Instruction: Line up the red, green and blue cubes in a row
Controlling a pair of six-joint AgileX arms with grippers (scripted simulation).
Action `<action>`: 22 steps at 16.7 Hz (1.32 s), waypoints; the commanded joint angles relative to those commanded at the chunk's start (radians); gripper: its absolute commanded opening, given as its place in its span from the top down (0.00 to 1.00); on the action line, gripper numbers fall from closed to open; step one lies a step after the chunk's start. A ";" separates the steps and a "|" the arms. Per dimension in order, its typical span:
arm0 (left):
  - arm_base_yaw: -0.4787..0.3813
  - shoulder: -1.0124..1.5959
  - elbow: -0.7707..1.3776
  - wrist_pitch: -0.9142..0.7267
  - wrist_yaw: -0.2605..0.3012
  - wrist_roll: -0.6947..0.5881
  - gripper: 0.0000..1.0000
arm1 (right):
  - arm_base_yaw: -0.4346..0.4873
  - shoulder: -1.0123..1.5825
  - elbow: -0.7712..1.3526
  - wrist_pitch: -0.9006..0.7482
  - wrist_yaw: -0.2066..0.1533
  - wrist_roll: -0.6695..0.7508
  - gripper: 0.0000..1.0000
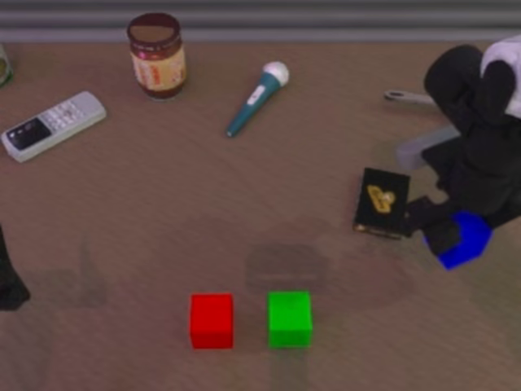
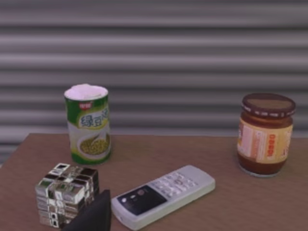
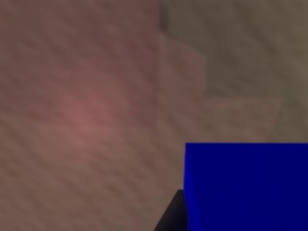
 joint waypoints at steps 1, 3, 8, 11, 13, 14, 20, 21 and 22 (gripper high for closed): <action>0.000 0.000 0.000 0.000 0.000 0.000 0.00 | 0.034 -0.004 -0.003 -0.005 0.000 0.078 1.00; 0.000 0.000 0.000 0.000 0.000 0.000 0.00 | 0.106 -0.015 -0.010 -0.015 0.000 0.247 1.00; 0.000 0.000 0.000 0.000 0.000 0.000 0.00 | 0.273 -0.055 -0.033 -0.030 0.000 0.627 1.00; 0.000 0.000 0.000 0.000 0.000 0.000 0.00 | 0.339 -0.082 -0.042 -0.027 0.002 0.755 1.00; 0.000 0.000 0.000 0.000 0.000 0.000 0.00 | 0.357 -0.092 -0.045 -0.025 0.003 0.786 1.00; 0.000 0.000 0.000 0.000 0.000 0.000 0.00 | 0.358 -0.092 -0.045 -0.025 0.003 0.787 1.00; 0.000 0.000 0.000 0.000 0.000 0.000 0.00 | 0.356 -0.071 -0.068 0.016 0.002 0.786 1.00; 0.000 0.000 0.000 0.000 0.000 0.000 0.00 | 0.357 -0.058 -0.087 0.050 0.002 0.787 1.00; 0.000 0.000 0.000 0.000 0.000 0.000 0.00 | 0.357 -0.042 -0.109 0.092 0.002 0.789 1.00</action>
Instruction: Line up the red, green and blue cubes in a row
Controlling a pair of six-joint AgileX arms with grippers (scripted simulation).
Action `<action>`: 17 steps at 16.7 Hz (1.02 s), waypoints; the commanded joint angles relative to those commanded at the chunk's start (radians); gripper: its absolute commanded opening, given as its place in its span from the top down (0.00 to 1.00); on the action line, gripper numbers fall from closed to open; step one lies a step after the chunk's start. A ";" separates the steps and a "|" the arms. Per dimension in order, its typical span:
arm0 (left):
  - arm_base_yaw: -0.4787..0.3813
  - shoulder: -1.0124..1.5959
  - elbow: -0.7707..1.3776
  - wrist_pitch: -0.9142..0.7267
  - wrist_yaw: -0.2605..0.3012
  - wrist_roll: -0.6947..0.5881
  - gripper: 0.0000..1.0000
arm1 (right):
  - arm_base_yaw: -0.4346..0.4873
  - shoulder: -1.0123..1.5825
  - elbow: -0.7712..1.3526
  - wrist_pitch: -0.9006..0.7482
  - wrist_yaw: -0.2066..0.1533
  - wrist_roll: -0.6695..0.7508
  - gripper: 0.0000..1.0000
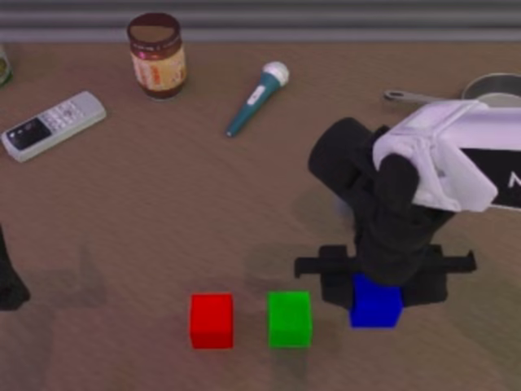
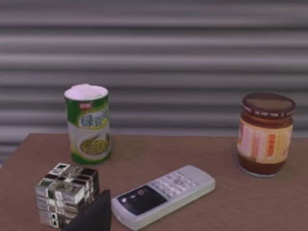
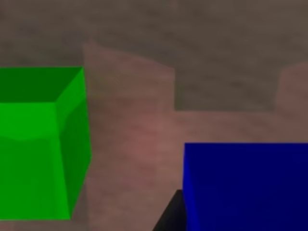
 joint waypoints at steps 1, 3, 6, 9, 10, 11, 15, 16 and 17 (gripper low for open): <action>0.000 0.000 0.000 0.000 0.000 0.000 0.00 | 0.001 0.017 -0.023 0.045 0.000 0.002 1.00; 0.000 0.000 0.000 0.000 0.000 0.000 0.00 | 0.003 0.047 -0.065 0.118 0.001 0.004 1.00; 0.000 0.000 0.000 0.000 0.000 0.000 0.00 | 0.005 0.066 -0.088 0.152 0.002 0.005 1.00; 0.000 0.000 0.000 0.000 0.000 0.000 0.00 | 0.005 0.066 -0.088 0.152 0.002 0.005 1.00; 0.000 0.000 0.000 0.000 0.000 0.000 0.00 | 0.005 0.066 -0.088 0.152 0.002 0.005 0.92; 0.000 0.000 0.000 0.000 0.000 0.000 0.00 | 0.005 0.066 -0.088 0.152 0.002 0.005 0.85; 0.000 0.000 0.000 0.000 0.000 0.000 0.00 | 0.005 0.066 -0.088 0.152 0.002 0.005 0.55; 0.000 0.000 0.000 0.000 0.000 0.000 0.00 | 0.005 0.066 -0.088 0.152 0.002 0.005 0.47; 0.000 0.000 0.000 0.000 0.000 0.000 0.00 | 0.005 0.066 -0.088 0.152 0.002 0.005 0.40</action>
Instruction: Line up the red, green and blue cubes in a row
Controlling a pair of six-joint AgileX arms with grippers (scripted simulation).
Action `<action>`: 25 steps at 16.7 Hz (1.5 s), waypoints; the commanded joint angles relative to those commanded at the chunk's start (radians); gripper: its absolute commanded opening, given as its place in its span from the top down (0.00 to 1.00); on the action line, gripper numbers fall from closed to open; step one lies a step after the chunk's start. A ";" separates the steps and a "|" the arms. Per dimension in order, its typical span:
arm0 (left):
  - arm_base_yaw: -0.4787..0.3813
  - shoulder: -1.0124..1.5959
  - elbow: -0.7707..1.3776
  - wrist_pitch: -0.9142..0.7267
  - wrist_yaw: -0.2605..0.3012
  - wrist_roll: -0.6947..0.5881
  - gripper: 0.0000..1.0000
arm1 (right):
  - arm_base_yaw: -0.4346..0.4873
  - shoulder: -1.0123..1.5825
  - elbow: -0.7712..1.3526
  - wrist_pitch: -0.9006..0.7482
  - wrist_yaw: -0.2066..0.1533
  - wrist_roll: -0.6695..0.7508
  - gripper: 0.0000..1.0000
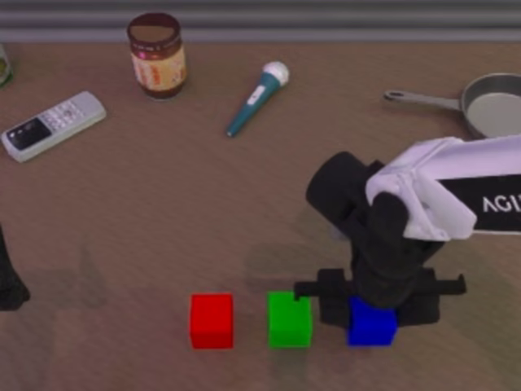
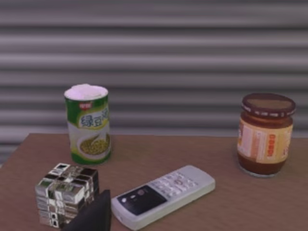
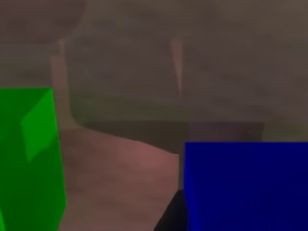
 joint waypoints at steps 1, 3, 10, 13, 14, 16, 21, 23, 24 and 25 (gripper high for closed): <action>0.000 0.000 0.000 0.000 0.000 0.000 0.00 | 0.000 0.000 0.000 0.000 0.000 0.000 0.32; 0.000 0.000 0.000 0.000 0.000 0.000 0.00 | 0.000 0.000 0.000 0.000 0.000 0.000 0.17; 0.000 0.000 0.000 0.000 0.000 0.000 0.00 | 0.000 0.000 0.000 0.000 0.000 0.000 0.00; 0.000 0.000 0.000 0.000 0.000 0.000 0.00 | 0.000 0.000 0.000 0.000 0.000 0.000 0.00; 0.000 0.000 0.000 0.000 0.000 0.000 0.00 | -0.002 -0.001 0.000 0.000 0.000 0.000 0.00; 0.000 0.000 0.000 0.000 0.000 0.000 0.00 | 0.001 -0.007 0.012 -0.017 0.000 -0.001 0.00; 0.000 0.000 0.000 0.000 0.000 0.000 0.00 | 0.006 -0.078 0.105 -0.192 -0.001 0.000 0.00; 0.000 0.000 0.000 0.000 0.000 0.000 0.00 | 0.007 -0.107 0.138 -0.251 -0.001 -0.002 0.00; 0.000 0.000 0.000 0.000 0.000 0.000 0.00 | 0.007 -0.117 0.147 -0.265 -0.001 -0.003 0.00; 0.000 0.000 0.000 0.000 0.000 0.000 0.00 | 0.007 -0.120 0.149 -0.268 -0.001 -0.003 0.00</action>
